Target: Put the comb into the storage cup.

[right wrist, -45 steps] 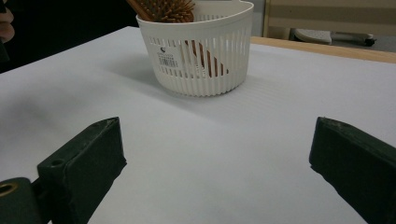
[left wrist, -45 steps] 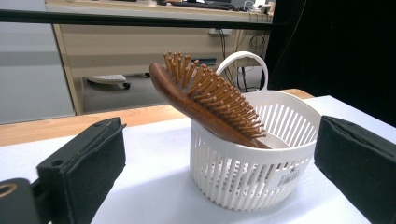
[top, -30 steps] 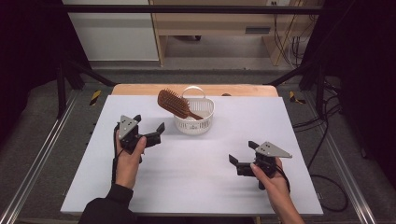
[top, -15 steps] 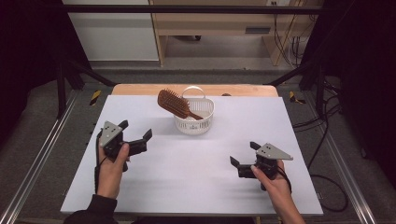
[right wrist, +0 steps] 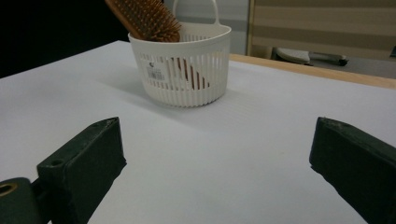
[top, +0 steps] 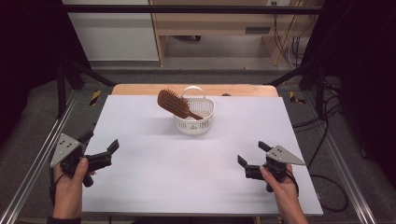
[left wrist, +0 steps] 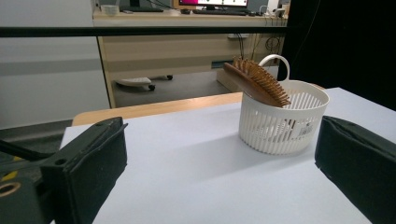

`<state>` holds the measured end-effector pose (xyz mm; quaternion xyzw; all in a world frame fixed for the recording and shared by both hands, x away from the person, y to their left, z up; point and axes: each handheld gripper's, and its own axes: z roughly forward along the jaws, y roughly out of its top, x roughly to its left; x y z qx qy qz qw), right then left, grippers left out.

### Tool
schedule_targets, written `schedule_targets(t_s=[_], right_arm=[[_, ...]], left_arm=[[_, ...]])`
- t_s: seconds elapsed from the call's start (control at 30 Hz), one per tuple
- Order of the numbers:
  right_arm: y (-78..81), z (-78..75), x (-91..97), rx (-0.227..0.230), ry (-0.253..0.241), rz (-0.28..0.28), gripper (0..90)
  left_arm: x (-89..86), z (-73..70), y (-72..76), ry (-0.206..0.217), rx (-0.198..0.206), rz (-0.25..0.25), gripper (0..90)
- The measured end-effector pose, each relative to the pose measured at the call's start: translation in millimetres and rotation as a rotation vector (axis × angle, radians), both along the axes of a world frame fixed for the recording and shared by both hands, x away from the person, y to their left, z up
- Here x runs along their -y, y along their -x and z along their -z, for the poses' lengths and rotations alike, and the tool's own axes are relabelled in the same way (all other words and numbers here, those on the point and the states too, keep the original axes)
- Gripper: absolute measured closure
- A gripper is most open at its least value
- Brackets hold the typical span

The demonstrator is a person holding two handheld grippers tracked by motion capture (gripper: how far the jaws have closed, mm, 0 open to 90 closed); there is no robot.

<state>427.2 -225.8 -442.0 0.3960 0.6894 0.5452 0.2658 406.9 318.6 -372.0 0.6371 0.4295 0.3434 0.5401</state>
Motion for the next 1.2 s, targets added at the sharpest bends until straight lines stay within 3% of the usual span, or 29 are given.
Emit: schedule_targets(t_s=[0.2,0.37,0.6,0.8,1.2], right_arm=[[4.3,-1.3,10.1,0.026,0.0,0.021,3.3],[10.2,-1.4,15.0,0.066,0.045,0.023,3.4],[15.5,2.1,23.8,0.058,0.052,0.019,3.4],[13.6,3.7,24.3,0.049,0.053,0.016,3.4],[12.1,5.8,19.9,0.044,0.052,-0.002,3.4]], left_arm=[[-13.4,14.9,5.5,0.006,0.001,-0.028,2.3],[-14.4,31.8,5.8,0.015,-0.001,-0.032,3.1],[-9.7,52.7,9.7,0.028,-0.002,-0.034,3.1],[-5.4,58.9,12.5,0.007,-0.002,-0.013,3.3],[3.4,67.6,22.7,0.031,-0.015,0.048,3.3]])
